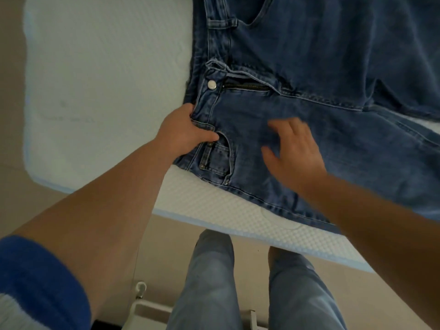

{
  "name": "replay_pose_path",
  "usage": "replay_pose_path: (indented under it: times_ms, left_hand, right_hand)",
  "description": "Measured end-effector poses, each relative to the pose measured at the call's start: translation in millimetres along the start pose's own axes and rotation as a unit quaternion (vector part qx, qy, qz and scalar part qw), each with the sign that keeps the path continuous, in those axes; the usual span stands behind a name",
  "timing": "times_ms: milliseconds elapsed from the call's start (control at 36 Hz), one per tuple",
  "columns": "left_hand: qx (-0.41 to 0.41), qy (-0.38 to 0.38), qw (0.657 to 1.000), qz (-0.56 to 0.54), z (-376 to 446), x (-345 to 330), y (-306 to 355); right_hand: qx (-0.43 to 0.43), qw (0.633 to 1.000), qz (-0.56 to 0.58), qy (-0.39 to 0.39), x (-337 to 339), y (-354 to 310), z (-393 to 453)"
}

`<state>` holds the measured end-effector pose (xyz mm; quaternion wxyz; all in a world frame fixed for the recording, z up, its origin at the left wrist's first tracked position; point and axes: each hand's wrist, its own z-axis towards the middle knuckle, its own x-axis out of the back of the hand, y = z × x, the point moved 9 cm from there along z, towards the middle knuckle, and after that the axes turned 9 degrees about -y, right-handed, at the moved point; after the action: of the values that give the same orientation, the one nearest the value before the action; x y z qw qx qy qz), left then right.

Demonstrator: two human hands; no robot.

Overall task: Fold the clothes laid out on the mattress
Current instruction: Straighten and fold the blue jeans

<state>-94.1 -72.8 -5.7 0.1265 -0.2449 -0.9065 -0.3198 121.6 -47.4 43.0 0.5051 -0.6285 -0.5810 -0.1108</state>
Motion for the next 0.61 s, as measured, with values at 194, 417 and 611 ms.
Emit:
replay_pose_path:
  times_ms: [194,417,611]
  left_hand:
    - [-0.030,0.166,0.973,0.159,-10.5,1.1,5.6]
    - [-0.052,0.116,0.991,0.028,-8.8,5.1,1.1]
    - [-0.054,0.110,0.992,0.022,28.5,27.6,39.5]
  right_hand:
    - [0.007,0.993,-0.103,0.065,23.8,-46.0,96.9]
    - [-0.009,0.999,-0.028,-0.013,16.1,-44.1,130.1]
    - [-0.020,0.998,-0.058,-0.010,17.4,-52.2,144.0]
